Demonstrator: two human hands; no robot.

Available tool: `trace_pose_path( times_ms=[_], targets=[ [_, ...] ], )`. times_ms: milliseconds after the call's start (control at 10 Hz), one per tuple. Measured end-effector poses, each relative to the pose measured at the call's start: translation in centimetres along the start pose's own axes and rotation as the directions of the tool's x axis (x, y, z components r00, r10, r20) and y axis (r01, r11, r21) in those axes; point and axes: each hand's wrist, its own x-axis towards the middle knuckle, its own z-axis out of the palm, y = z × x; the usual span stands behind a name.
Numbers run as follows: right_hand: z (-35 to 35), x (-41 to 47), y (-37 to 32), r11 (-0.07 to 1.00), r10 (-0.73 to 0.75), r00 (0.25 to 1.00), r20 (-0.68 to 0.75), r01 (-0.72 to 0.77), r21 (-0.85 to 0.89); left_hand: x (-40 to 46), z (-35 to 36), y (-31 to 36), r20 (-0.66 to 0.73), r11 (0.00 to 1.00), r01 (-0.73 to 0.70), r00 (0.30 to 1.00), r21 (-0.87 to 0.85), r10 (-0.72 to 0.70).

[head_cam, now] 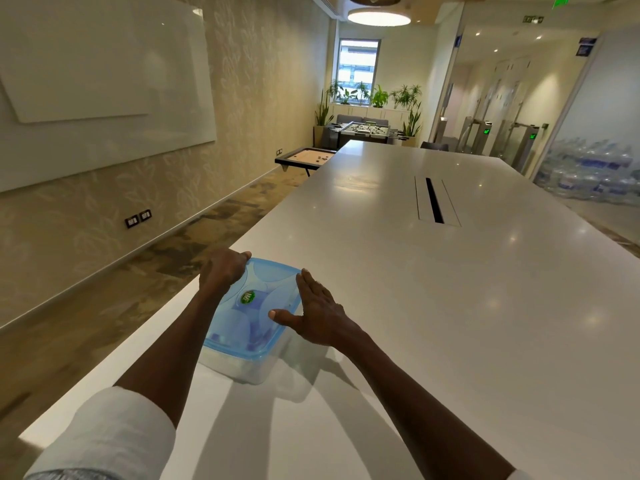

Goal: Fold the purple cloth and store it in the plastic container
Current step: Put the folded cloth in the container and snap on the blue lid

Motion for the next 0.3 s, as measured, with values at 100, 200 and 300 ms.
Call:
trace_pose_path(
  times_ms=[100, 200, 300],
  targets=[
    [-0.4, -0.4, 0.1, 0.999, -0.007, 1.0, 0.015, 0.006, 0.036, -0.5, -0.4, 0.5, -0.01, 0.995, -0.034, 0.999, 0.094, 0.035],
    [-0.7, -0.8, 0.6, 0.997, 0.01, 0.999, -0.052, -0.006, 0.076, -0.5, -0.6, 0.7, -0.024, 0.971, -0.084, 0.995, 0.224, 0.092],
    [-1.3, -1.7, 2.0, 0.998, 0.05, 0.975, -0.216, -0.041, 0.043, -0.8, -0.5, 2.2, -0.077, 0.979, -0.093, 0.991, 0.181, 0.109]
  ],
)
